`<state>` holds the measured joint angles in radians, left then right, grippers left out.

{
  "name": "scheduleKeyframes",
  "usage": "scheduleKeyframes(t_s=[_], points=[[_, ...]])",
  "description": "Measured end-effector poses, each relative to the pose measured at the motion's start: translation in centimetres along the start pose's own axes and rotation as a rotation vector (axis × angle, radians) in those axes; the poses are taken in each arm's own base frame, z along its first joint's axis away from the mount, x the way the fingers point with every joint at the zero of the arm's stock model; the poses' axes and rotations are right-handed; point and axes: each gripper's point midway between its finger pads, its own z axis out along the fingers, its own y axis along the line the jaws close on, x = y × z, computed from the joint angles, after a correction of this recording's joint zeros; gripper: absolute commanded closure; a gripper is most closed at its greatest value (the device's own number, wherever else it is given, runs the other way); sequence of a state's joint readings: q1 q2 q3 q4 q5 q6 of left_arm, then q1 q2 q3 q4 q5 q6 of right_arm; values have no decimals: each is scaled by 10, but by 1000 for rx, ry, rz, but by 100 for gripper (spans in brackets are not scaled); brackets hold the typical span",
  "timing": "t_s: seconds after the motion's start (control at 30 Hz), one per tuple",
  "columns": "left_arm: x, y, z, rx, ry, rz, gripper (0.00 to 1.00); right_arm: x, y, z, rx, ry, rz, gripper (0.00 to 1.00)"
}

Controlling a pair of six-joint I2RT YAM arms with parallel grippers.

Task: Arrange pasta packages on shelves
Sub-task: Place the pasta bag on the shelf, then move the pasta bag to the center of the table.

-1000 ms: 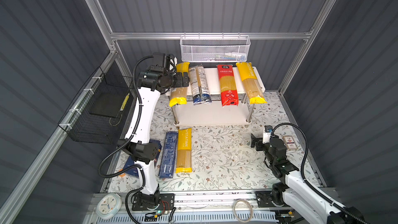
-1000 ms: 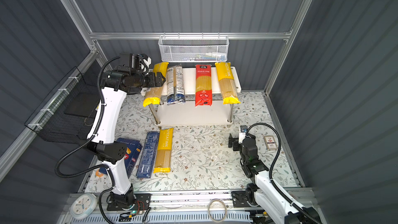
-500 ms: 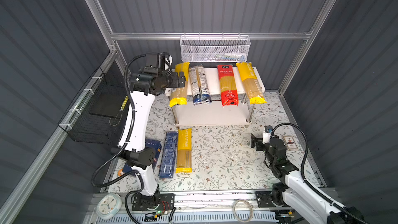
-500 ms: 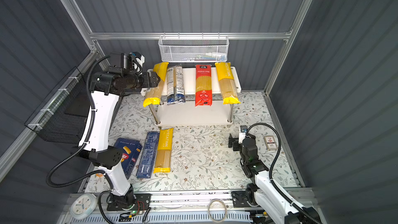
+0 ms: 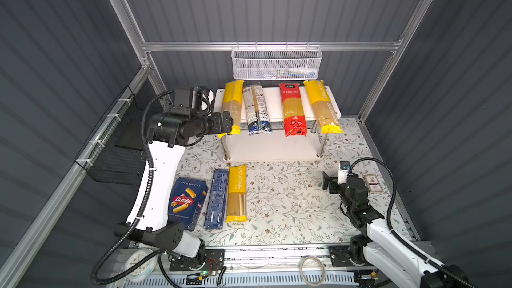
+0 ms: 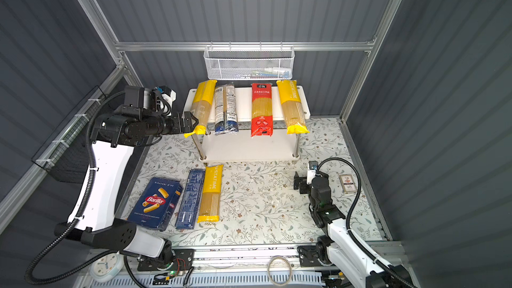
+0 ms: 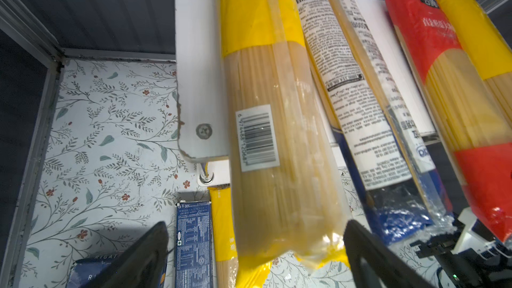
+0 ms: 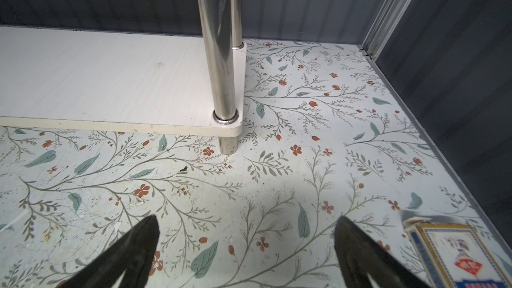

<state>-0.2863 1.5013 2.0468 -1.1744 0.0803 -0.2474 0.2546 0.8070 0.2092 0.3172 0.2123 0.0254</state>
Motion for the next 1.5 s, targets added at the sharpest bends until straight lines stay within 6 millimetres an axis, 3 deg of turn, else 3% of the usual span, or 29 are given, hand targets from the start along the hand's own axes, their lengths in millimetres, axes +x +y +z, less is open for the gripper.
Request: scheduleKeyframes(t_s=[0.2, 0.53, 0.73, 0.87, 1.0, 1.2, 1.37, 1.5], points=[[9, -6, 16, 53, 32, -23, 0, 0, 0, 0, 0, 0, 0, 1], [0, -4, 13, 37, -8, -12, 0, 0, 0, 0, 0, 2, 0, 1], [-11, 10, -18, -62, -107, 36, 0, -1, 1, 0, -6, 20, -5, 1], [-13, 18, -48, -112, -193, 46, 0, -34, 3, -11, -25, -30, 33, 1], [6, 32, -55, -174, -195, 41, 0, -65, 15, -28, -116, -102, 93, 1], [40, 58, -46, -280, -135, 20, 0, -60, 32, -46, -238, -73, 152, 1], [60, 66, -61, -303, -164, -25, 0, -61, 44, -60, -327, -73, 181, 1], [82, 73, -56, -308, -142, -60, 0, -57, 56, -65, -402, -48, 204, 1]])
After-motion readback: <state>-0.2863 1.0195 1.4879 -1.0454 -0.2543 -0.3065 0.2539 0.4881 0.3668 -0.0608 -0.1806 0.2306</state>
